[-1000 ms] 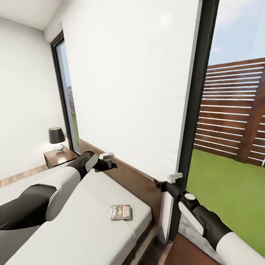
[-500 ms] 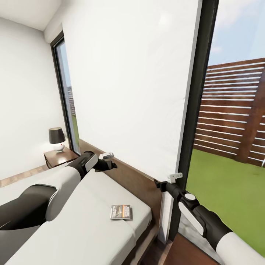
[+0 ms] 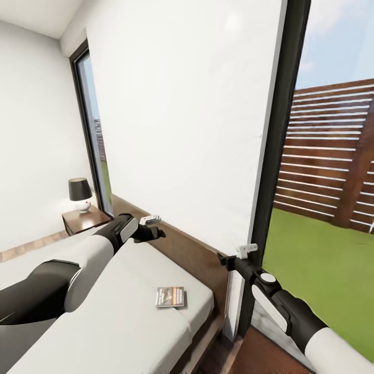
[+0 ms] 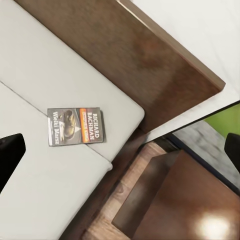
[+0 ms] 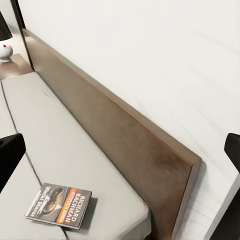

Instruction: In the bedroom, move the book from the bed onto either nightstand, and place the two sandals side by side next to the bed.

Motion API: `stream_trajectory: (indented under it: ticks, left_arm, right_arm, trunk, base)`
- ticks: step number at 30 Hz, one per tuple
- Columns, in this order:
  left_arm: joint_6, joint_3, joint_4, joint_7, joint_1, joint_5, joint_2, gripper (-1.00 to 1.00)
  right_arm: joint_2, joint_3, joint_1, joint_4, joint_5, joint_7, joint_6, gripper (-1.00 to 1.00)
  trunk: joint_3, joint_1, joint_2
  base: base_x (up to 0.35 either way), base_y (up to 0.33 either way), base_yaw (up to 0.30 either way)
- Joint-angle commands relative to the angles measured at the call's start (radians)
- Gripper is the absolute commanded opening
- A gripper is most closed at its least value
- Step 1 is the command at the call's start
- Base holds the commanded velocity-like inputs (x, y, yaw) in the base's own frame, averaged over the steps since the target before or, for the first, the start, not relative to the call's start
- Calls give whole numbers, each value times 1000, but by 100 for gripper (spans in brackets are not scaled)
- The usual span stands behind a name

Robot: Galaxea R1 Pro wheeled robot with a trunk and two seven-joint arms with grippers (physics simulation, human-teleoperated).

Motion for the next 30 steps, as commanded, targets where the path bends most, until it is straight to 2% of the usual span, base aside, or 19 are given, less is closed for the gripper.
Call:
stream_trajectory:
  ticks: [1,30]
  left_arm:
    - [3,-8,-1,-2,0,5,1,100]
    - [1,-9,-1,-1,1,5,2,100]
  right_arm:
    - [-1,4,-1,-2,-8,-5,3,100]
    - [-2,2,-1,-2,-7,-5,4,100]
  trunk:
    - [-2,0,-1]
    - [-49,0,-1]
  base:
    - [0,0,0]
    - [0,0,0]
